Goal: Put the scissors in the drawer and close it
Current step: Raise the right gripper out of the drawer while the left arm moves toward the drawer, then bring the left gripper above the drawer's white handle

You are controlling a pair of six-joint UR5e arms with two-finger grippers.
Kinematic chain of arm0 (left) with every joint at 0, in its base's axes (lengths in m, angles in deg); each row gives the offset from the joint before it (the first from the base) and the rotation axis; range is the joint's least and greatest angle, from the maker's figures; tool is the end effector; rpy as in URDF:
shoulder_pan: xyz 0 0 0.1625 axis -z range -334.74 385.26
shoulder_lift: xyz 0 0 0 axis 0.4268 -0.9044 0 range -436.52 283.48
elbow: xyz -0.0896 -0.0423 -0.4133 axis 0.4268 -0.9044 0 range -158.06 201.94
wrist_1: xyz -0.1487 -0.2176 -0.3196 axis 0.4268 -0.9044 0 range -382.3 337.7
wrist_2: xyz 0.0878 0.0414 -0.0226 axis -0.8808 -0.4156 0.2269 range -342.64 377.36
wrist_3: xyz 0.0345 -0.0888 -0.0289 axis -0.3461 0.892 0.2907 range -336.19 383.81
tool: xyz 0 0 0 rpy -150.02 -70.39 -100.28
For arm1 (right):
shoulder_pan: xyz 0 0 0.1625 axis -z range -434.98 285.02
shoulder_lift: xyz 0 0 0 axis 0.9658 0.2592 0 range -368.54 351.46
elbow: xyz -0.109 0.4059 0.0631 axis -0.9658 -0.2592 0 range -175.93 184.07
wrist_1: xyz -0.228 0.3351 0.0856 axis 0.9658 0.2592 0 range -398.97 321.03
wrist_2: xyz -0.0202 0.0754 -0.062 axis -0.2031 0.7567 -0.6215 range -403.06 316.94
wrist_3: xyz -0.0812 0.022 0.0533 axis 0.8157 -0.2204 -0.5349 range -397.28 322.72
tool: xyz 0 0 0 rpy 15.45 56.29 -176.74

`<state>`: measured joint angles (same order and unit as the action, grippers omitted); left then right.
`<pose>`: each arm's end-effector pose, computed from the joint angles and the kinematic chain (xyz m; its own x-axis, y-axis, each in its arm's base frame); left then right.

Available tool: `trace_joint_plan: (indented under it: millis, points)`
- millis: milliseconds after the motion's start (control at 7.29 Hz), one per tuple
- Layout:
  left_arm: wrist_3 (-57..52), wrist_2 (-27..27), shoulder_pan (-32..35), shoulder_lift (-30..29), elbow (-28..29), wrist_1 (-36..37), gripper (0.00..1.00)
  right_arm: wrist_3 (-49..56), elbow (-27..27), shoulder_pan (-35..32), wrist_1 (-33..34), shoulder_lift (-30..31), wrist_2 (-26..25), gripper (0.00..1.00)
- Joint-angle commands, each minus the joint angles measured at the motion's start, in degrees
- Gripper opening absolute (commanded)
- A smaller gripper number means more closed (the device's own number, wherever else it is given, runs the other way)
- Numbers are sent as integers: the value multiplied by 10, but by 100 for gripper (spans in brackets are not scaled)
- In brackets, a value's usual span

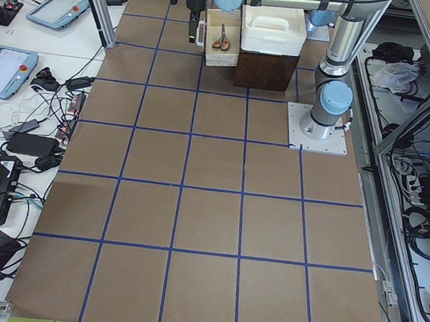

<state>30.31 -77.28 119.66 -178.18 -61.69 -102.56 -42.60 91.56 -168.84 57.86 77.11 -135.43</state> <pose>-0.1697 -0.5722 0.4514 -0.9965 -0.0428 -0.0714 -0.0365 0.9956 -0.0864 0.1649 -0.5223 0.4831 -0.9990 0.0288 0.0329 0.0257 0.9956 -0.0904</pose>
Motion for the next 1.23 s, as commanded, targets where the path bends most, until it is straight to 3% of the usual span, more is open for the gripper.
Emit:
trace_joint_plan:
  millis: [0,274,823,1097]
  points:
    - [80,-48,64,-64,46,5,100,-3,3,5,7,3,2,100]
    - [115,-28,75,-91,50,6,100,-1,4,8,12,8,-1,100]
    - [164,-1,104,-151,51,102,100,-2,8,12,-2,25,-6,100]
    - [187,21,110,-163,49,57,100,4,26,12,-14,41,-10,100]
